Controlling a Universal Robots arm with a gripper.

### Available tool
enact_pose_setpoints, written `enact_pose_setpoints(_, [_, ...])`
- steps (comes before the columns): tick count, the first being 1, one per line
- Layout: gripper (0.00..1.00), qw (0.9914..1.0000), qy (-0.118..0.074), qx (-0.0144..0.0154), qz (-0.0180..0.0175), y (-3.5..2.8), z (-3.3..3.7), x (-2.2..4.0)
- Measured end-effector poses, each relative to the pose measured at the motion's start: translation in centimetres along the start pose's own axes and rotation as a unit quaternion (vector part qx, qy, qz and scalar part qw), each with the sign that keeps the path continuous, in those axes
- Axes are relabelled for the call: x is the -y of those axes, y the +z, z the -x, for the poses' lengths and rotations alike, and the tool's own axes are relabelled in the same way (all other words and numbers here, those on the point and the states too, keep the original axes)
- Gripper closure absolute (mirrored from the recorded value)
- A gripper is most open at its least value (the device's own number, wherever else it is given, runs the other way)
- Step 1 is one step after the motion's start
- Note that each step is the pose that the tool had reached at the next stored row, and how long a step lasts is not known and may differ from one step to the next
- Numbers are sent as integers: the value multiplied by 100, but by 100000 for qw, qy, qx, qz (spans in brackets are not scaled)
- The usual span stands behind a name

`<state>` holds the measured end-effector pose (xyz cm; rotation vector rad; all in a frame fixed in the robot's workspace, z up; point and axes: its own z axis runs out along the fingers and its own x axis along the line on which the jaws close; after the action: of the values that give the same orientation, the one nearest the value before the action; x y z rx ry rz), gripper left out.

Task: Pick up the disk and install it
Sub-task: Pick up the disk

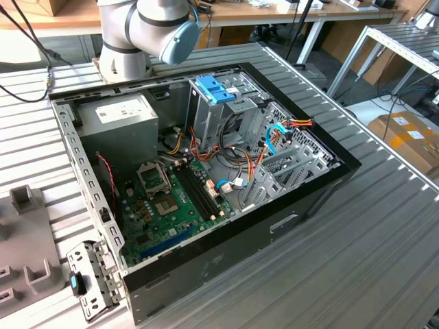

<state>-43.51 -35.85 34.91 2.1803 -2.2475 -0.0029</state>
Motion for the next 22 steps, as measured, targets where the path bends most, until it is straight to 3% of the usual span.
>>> enact_pose_setpoints(5, [89, 100000, 7, -10, 18, 48, 0, -23])
enact_pose_setpoints(12, [89, 100000, 6, -16, 11, 51, 0, -24])
enact_pose_setpoints(16, [64, 100000, 7, -18, 13, 51, 0, -24])
enact_pose_setpoints(18, [40, 100000, 5, -20, 11, 51, 0, -24])
enact_pose_setpoints(22, [40, 100000, 5, -19, 5, 88, 0, -26])
